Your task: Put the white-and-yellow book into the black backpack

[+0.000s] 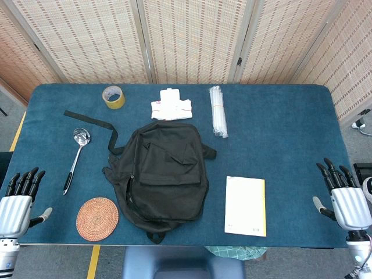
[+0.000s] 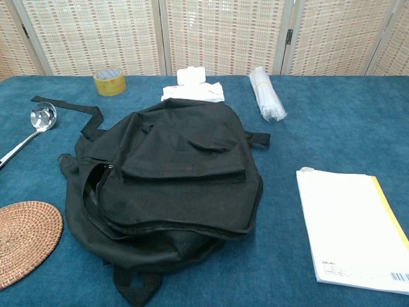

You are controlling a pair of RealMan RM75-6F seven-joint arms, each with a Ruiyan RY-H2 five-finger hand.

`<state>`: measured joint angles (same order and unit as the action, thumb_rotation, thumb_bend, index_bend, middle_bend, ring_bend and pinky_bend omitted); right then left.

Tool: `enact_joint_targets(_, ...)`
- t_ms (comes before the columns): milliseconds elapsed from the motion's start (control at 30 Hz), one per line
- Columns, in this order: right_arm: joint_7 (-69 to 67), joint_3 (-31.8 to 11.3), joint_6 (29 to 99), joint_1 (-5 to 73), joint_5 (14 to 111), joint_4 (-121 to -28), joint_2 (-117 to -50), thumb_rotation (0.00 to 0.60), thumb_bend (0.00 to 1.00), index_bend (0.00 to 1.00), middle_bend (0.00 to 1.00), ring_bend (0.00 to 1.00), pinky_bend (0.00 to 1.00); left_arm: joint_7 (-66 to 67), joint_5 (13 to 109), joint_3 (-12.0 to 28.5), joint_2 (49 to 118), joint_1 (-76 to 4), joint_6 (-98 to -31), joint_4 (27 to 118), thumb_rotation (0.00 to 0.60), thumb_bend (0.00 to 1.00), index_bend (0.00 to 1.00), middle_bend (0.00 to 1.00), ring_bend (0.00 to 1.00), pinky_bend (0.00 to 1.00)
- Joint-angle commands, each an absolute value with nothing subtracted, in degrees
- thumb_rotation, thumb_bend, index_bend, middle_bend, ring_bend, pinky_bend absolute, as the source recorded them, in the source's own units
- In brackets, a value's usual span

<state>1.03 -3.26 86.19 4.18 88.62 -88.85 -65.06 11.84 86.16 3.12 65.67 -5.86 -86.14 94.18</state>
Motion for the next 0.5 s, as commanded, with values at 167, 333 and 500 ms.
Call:
enact_joint_targets(167, -0.44, -2.90, 87.85, 3.59, 89.81, -87.71, -65.70, 0.600, 0.35, 0.00, 0.05, 0.20, 0.09, 10.70, 87.57, 2.96, 66.17, -6.10, -86.67, 93.03, 0.600, 0.24, 0.09, 0.07, 0.12, 0.01)
enact_joint_targets(333, -1.33, -2.26, 89.04, 3.60, 92.19, -86.96, -65.83, 0.600, 0.35, 0.00, 0.07, 0.21, 0.10, 10.10, 87.91, 2.69, 66.19, -5.84, -87.08, 92.70, 0.600, 0.24, 0.09, 0.07, 0.12, 0.01)
enact_joint_targets(500, -1.66, -0.91, 88.68, 4.95, 96.39, -84.97, -66.69, 0.600, 0.35, 0.04, 0.13, 0.25, 0.13, 9.77, 88.42, 2.48, 66.14, -5.64, -87.57, 92.73, 0.600, 0.24, 0.10, 0.07, 0.12, 0.01)
